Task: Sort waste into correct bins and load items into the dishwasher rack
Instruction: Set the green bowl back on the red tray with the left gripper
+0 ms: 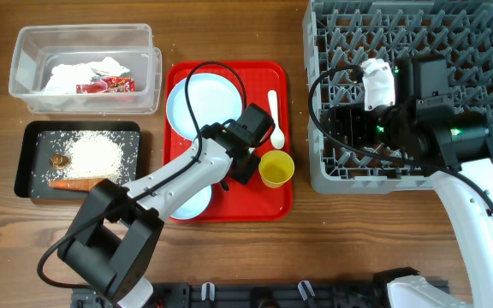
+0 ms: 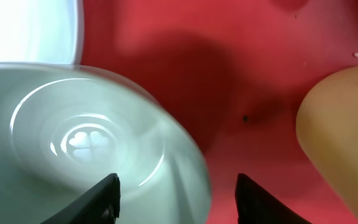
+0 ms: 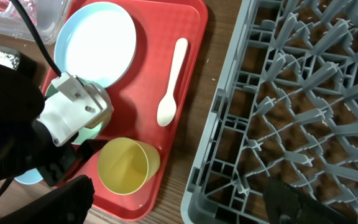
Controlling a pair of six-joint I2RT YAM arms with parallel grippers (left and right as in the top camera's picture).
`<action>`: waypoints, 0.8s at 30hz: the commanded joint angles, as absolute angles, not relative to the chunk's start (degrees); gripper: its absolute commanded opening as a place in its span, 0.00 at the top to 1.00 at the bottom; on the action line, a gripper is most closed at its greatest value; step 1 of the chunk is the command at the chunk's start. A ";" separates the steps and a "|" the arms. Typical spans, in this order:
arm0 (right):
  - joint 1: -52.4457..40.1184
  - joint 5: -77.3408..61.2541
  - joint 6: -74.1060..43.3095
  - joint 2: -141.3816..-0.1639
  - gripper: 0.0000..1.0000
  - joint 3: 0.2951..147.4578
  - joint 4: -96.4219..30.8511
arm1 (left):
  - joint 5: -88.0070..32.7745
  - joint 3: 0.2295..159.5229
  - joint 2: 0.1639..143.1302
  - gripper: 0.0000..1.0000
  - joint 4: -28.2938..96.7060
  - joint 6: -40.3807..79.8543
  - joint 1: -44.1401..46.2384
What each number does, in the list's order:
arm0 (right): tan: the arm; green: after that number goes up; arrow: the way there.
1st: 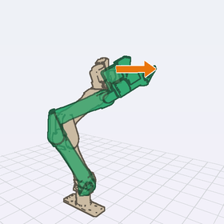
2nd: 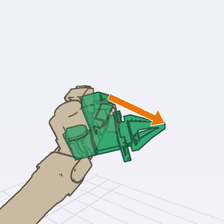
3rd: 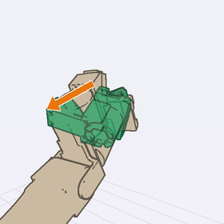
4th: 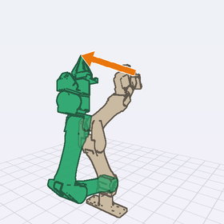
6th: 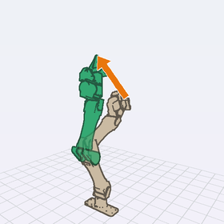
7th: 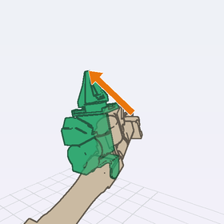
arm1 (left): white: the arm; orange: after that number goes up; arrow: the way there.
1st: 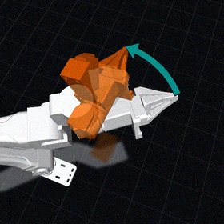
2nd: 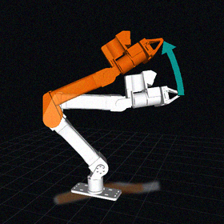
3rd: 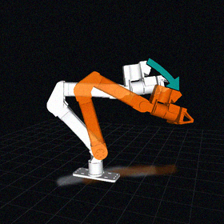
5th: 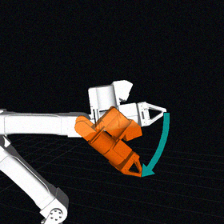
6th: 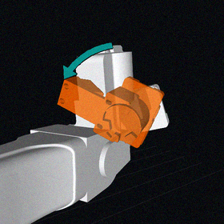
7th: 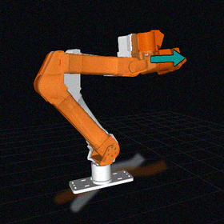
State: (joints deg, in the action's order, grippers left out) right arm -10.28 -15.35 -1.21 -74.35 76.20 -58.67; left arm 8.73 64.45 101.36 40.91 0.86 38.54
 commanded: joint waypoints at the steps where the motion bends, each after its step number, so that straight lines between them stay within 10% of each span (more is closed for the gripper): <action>1: -10.15 -15.05 -1.06 -73.71 0.10 75.68 -58.02 | 9.43 68.69 99.57 0.39 44.18 2.24 38.81; 24: -10.15 -14.85 0.03 -73.71 0.10 75.68 -56.99 | -7.92 76.93 101.80 0.43 48.27 1.78 40.10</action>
State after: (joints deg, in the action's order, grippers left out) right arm -10.28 -15.35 -1.15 -74.35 76.20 -57.36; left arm -6.09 76.16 100.77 48.62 1.63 39.38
